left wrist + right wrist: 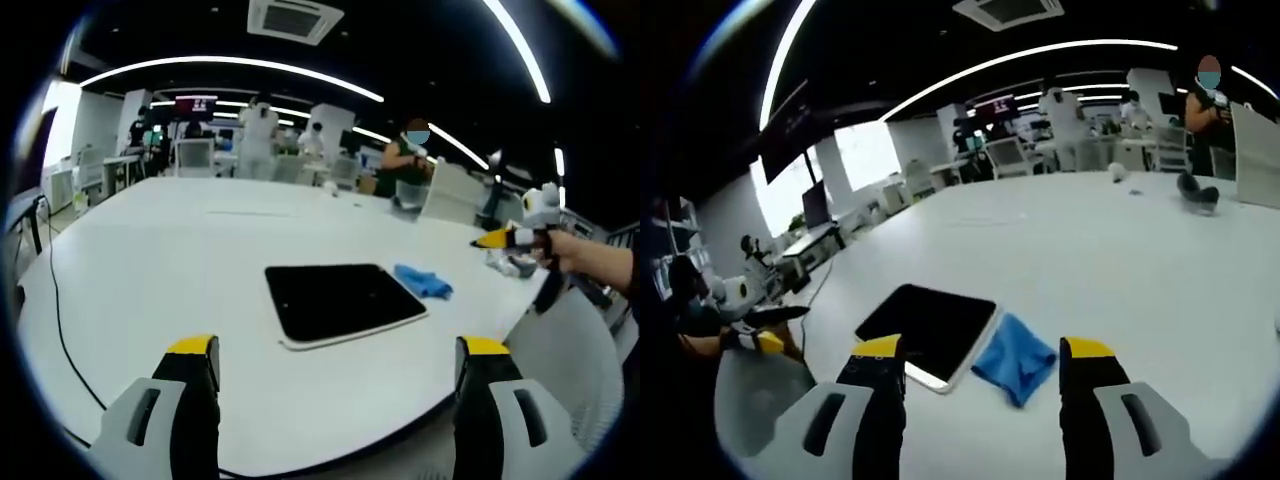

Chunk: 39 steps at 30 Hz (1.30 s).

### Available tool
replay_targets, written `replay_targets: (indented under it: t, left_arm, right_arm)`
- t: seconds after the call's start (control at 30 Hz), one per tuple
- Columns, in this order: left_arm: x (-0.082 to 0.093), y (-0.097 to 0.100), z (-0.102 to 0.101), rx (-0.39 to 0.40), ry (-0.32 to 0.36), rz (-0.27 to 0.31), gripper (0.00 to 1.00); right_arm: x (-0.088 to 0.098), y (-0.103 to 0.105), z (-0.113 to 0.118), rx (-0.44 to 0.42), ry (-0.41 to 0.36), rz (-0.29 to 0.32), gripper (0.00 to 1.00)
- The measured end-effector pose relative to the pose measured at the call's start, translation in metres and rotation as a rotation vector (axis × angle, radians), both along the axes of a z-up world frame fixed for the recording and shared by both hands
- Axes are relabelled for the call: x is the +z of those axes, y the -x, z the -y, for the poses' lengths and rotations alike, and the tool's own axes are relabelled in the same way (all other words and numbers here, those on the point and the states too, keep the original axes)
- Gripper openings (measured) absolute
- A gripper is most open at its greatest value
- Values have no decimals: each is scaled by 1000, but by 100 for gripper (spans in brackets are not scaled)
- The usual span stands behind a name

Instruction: Wipe the mirror surface with the cleaning cloth until all visible marks leave the cleaned area.

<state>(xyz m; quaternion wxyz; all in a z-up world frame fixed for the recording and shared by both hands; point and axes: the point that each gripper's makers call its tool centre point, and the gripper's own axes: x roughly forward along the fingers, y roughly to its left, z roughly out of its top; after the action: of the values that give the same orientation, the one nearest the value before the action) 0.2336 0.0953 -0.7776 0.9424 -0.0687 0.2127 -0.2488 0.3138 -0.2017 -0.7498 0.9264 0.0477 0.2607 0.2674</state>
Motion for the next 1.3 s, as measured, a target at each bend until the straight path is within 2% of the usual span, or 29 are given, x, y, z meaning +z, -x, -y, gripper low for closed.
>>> replay_targets:
  t: [0.13, 0.27, 0.5, 0.87, 1.1, 1.3]
  left_arm:
    - [0, 0, 0, -3, 0, -3, 98]
    - [-1, 1, 1, -6, -1, -6, 98]
    - [-1, 1, 1, -7, -1, -8, 98]
    - [-1, 1, 1, -8, -2, -10, 98]
    - [-1, 0, 1, -7, -1, -8, 98]
    - [-1, 1, 1, -10, -1, -7, 97]
  right_arm:
    - [-12, -8, 5, 43, 112, -16, 57]
    - [-12, -18, 5, 49, 129, -22, 51]
    - [-16, -33, 7, 51, 175, -22, 47]
    - [-32, -36, 0, 64, 142, -83, 41]
    - [-40, -40, -1, 70, 156, -100, 40]
    - [-48, -41, -6, 94, 172, -119, 35]
